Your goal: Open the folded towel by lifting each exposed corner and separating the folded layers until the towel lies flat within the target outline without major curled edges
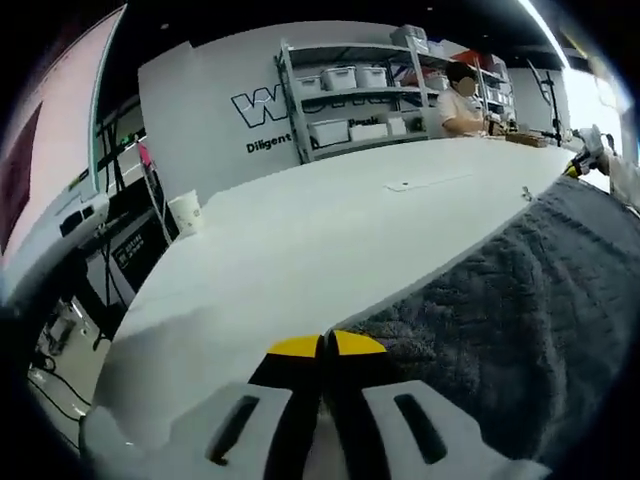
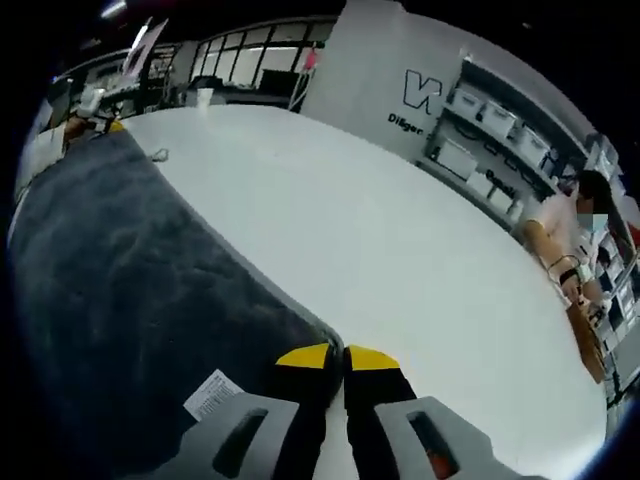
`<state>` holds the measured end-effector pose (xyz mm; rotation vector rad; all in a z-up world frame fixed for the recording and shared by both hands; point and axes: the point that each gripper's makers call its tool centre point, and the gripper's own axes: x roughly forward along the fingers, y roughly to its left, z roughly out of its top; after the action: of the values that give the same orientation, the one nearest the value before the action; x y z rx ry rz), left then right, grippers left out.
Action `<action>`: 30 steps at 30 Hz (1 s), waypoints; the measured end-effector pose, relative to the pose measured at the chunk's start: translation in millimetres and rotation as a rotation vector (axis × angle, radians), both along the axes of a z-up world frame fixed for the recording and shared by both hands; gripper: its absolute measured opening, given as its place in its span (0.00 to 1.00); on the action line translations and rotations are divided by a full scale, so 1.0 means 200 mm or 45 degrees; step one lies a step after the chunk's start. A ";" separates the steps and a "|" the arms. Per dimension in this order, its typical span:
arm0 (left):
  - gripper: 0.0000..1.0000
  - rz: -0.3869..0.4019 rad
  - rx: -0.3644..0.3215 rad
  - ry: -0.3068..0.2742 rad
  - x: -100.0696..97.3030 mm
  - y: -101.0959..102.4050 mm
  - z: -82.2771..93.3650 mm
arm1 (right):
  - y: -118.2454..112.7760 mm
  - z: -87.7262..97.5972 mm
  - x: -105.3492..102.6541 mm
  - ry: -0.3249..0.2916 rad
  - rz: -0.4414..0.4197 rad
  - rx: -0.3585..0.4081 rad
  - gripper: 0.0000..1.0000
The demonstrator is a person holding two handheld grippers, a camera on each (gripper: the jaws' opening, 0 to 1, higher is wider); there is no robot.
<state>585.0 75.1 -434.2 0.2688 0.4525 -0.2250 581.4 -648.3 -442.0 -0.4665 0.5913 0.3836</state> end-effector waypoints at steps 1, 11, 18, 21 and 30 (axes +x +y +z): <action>0.02 0.001 -0.013 0.000 0.00 0.00 0.00 | 0.00 0.00 0.00 0.000 -0.003 0.008 0.00; 0.01 -0.003 -0.020 -0.011 0.00 0.02 0.00 | -0.01 0.00 0.00 -0.012 0.006 -0.025 0.00; 0.02 -0.002 -0.023 -0.013 0.01 0.03 0.00 | -0.01 0.00 0.00 -0.015 -0.008 -0.017 0.00; 0.02 0.012 -0.057 -0.009 0.02 0.04 0.00 | 0.00 0.00 0.00 -0.018 -0.023 0.013 0.00; 0.10 0.036 -0.147 0.006 0.00 0.01 0.02 | -0.03 0.03 0.01 -0.045 -0.112 0.097 0.26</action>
<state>585.4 76.7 -429.8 0.1491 0.4462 -0.2234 583.3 -653.4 -436.4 -0.3719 0.5594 0.3122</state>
